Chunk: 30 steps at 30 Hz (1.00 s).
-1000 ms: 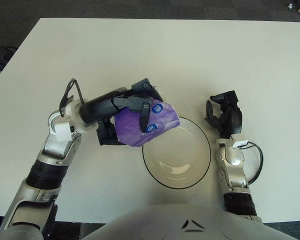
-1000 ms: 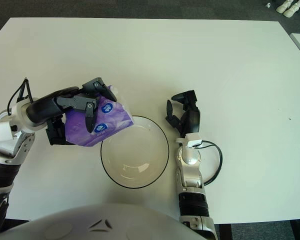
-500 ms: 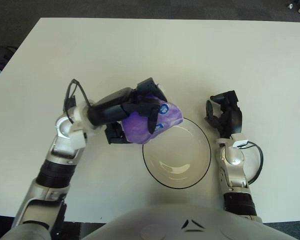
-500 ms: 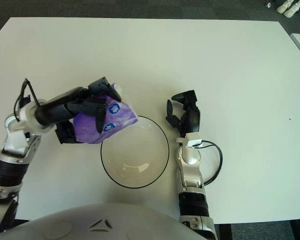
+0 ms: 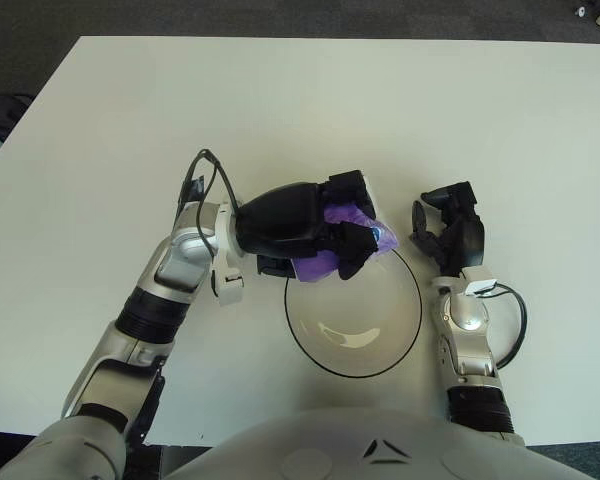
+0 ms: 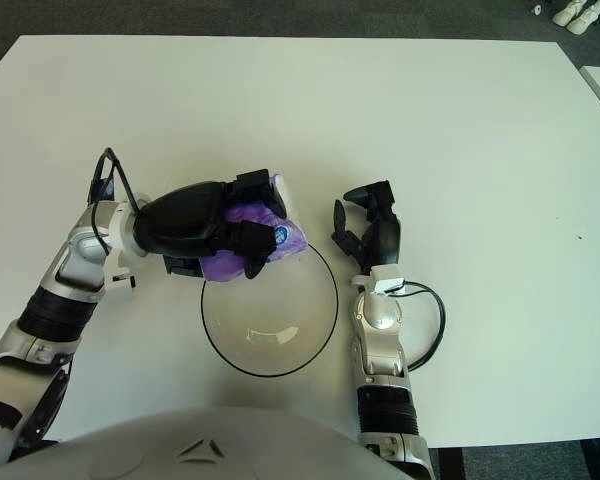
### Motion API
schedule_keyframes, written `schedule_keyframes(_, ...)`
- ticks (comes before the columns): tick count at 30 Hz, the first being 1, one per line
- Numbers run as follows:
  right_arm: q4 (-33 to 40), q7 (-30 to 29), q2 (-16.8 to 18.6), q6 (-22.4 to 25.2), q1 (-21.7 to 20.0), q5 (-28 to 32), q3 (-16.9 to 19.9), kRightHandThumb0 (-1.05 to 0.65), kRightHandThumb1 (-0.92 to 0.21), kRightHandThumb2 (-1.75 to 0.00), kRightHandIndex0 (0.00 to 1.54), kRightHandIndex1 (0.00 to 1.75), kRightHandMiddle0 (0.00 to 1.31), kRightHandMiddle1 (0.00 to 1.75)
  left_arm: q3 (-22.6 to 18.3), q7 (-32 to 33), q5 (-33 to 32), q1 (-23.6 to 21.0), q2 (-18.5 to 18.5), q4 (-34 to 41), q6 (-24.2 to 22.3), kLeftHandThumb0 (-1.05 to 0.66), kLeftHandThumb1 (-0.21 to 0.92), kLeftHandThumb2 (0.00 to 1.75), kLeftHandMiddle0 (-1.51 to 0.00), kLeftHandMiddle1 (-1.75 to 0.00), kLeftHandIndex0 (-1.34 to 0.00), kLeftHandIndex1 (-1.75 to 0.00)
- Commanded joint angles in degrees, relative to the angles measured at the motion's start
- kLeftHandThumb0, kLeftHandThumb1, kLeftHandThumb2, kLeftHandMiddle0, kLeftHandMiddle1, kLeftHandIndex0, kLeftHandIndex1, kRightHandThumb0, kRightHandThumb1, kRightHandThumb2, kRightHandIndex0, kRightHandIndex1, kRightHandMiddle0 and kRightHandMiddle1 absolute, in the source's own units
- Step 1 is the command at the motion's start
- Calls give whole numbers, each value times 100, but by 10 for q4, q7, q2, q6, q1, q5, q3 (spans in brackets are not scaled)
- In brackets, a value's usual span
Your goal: Put the tissue paper into the plate.
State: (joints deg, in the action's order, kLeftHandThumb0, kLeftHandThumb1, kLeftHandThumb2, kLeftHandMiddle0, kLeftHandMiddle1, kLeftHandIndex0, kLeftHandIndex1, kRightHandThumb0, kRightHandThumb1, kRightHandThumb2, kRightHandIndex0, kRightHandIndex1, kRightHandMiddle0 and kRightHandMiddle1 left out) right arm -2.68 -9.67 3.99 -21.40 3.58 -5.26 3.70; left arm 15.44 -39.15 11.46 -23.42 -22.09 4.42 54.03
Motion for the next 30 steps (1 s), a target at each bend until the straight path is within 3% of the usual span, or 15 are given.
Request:
schedule_keyframes(1,-26,0,4,11,28,7,0,-37,-73,-80,58,136,30,175,18,7,-5,-10,-15,-12,20,0,-3,172,-88,-174,-64,-175)
schedule_keyframes(15,-18,0,7,17,33,8,1,-37,-74,-78,58,135,30,175,50,19,-7,-60,-18,-78,68,0,-3,170,-90,-170,-62,-174)
schedule_keyframes(19,-16,0,7,19,34,8,1,-37,-74,-78,58,134,30,175,61,6,-29,-53,-26,-63,23,-1,-6,173,-93,-174,-67,-167)
schedule_keyframes(24,-13,2,6,26,36,9,2,-37,-74,-79,57,134,30,175,88,-52,-88,-42,-56,-9,-105,-1,-4,169,-92,-174,-69,-161)
schedule_keyframes(25,-13,2,7,27,37,10,2,-37,-73,-80,57,134,31,175,91,-59,-97,-42,-60,0,-121,-1,1,165,-83,-175,-68,-166)
schedule_keyframes(30,-12,-1,8,28,37,9,3,-38,-69,-85,58,134,33,175,91,-73,-112,-43,-62,16,-134,0,10,156,-67,-175,-64,-173)
